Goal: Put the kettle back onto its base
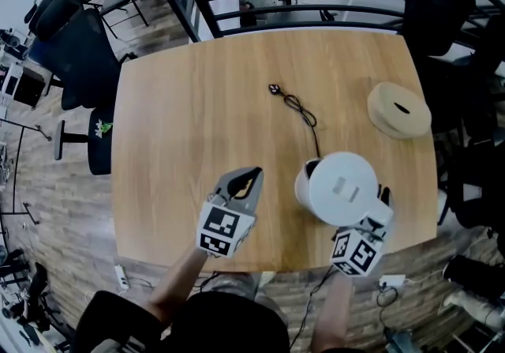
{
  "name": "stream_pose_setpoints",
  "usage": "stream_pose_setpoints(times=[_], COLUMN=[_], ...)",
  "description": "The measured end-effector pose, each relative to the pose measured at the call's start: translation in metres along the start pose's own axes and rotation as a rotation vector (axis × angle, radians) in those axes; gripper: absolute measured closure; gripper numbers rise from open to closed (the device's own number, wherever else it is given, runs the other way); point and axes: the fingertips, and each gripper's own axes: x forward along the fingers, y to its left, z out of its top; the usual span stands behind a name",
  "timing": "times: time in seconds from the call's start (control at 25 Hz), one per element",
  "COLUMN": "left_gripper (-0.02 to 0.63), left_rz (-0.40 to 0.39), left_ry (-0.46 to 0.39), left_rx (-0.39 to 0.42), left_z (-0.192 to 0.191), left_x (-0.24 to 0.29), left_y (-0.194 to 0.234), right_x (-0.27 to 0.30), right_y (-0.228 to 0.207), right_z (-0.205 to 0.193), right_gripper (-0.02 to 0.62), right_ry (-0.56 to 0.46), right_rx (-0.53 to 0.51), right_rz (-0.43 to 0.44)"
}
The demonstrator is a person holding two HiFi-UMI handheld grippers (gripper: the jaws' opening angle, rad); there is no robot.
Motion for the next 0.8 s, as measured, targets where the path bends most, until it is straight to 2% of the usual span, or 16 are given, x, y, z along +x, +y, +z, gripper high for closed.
stream_pose_setpoints(times=[0.8], left_gripper=[0.603], left_rz=[-0.045], left_ry=[0.009], left_rx=[0.013], left_z=[-0.005], left_x=[-0.002], left_y=[-0.013], right_x=[-0.010], right_y=[-0.004], right_z=[-0.006], right_gripper=[0.531], right_ry=[-0.030], right_rx=[-0.018], right_rz=[-0.020])
